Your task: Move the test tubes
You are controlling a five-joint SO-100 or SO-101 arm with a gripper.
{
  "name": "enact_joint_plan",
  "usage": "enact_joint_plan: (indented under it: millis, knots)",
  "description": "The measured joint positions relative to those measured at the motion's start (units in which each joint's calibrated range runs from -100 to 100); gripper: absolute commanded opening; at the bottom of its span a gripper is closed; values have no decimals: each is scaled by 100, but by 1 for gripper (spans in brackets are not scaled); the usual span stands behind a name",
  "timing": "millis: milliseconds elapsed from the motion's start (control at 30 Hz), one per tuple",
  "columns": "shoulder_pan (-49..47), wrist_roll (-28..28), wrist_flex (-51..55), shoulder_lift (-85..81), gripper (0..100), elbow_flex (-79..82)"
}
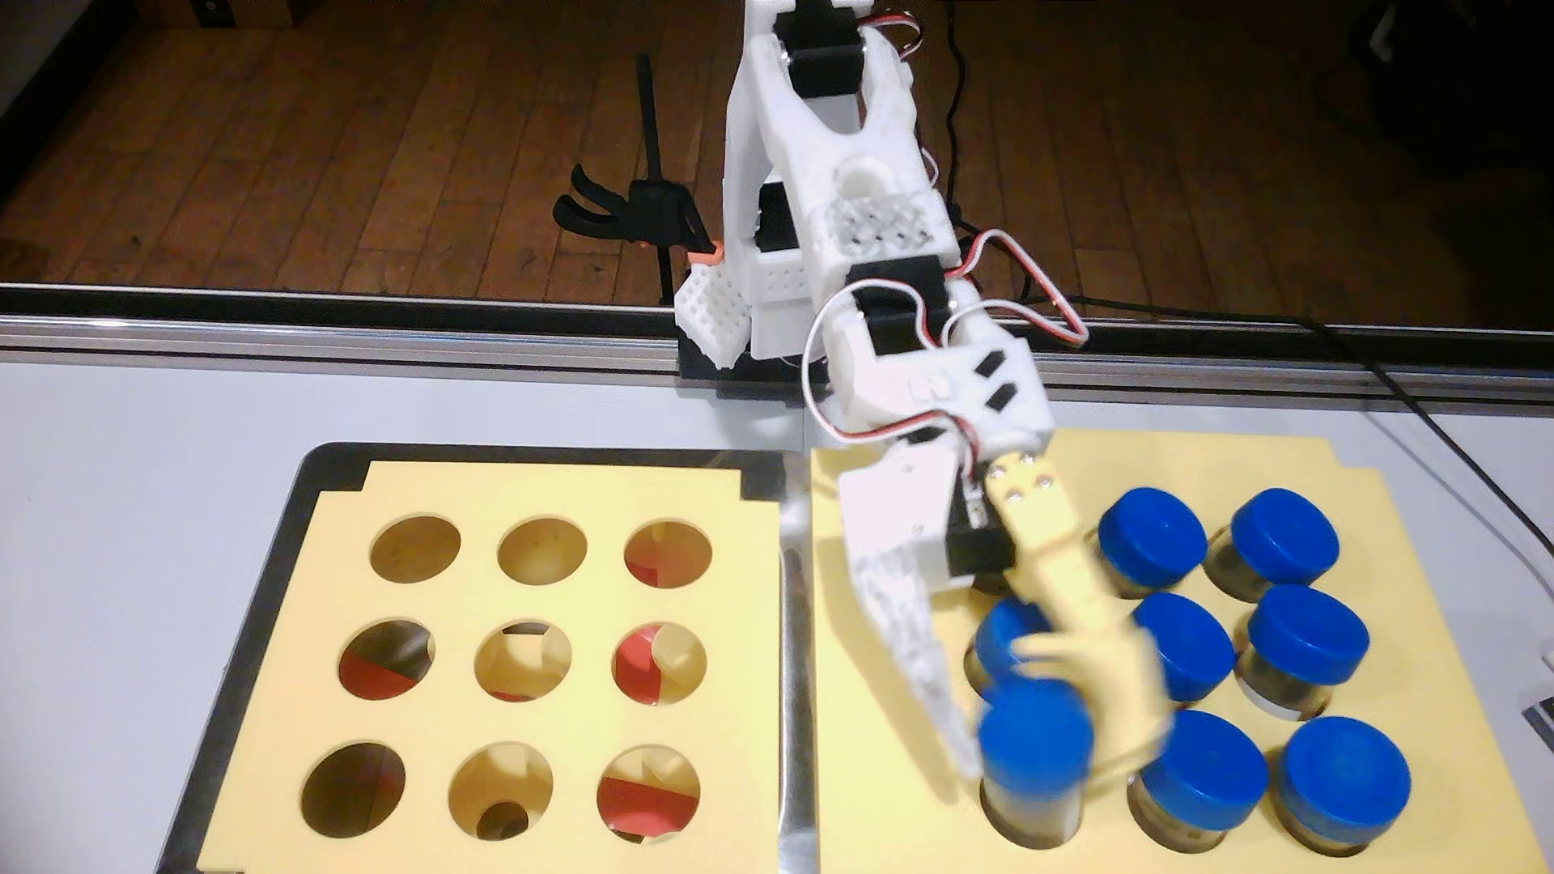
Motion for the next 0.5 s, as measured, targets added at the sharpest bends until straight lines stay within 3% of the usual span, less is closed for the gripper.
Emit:
enact_joint_plan:
  millis: [233, 400, 500]
  knots:
    - [237, 10, 87, 76, 36, -581]
    - [1072, 31, 96, -356, 32, -1621]
    - [1774, 31, 96, -1492, 28, -1574]
